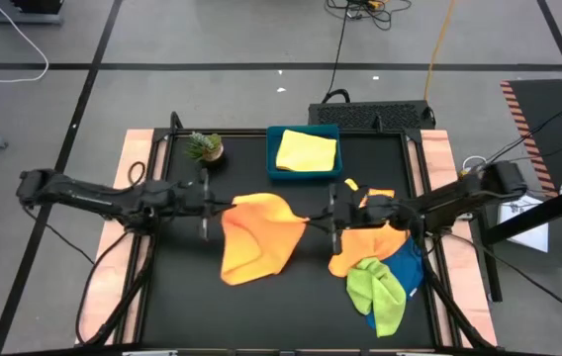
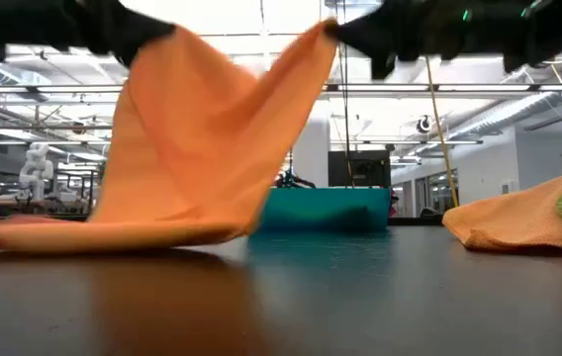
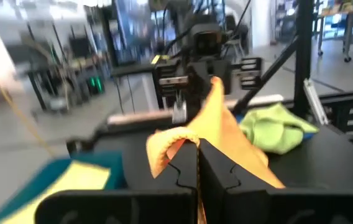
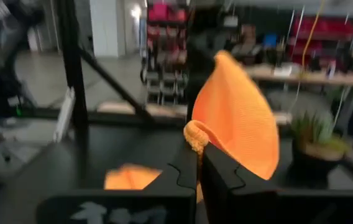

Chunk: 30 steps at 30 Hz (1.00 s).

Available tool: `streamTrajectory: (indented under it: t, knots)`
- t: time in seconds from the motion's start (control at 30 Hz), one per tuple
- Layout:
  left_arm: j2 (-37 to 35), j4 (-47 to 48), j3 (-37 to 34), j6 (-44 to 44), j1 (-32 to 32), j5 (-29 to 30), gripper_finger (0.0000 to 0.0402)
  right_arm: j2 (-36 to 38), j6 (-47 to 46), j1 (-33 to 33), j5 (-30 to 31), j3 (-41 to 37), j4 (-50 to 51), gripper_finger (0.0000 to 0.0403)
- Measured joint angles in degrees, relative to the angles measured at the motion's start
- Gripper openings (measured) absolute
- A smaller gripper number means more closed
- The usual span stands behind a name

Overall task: Fold microfiber towels
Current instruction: Fold the left orange microfiber cloth

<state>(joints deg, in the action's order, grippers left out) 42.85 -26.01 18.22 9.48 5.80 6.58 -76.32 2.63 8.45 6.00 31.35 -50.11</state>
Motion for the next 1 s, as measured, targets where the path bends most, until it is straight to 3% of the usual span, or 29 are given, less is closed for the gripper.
streamTrajectory:
  t: [0.23, 0.5, 0.8, 0.9, 1.0]
  knots:
    - [-3.93, 0.12, 0.00, 6.47, 14.16, 14.43, 0.0000, 10.92, 2.82, 1.51, 0.28, 0.00, 2.43, 0.0000]
    - [-3.87, -2.43, 0.02, 7.44, 27.54, 27.12, 0.0000, 14.02, 2.65, 4.10, 0.44, 0.00, 2.13, 0.0000]
    - [-3.16, -12.77, 0.11, 12.16, 38.29, 28.22, 0.0000, 14.04, 4.26, 11.15, 0.07, 5.21, 5.30, 0.0000]
    - [-1.90, -9.55, 0.14, 17.36, 40.41, 38.50, 0.0000, 13.98, 7.89, 13.41, 2.64, 5.99, 6.94, 0.0000]
    - [-1.66, -6.95, 0.11, 14.76, 40.39, 51.06, 0.0000, 14.00, 9.04, 14.20, 6.87, 6.03, 6.77, 0.0000]
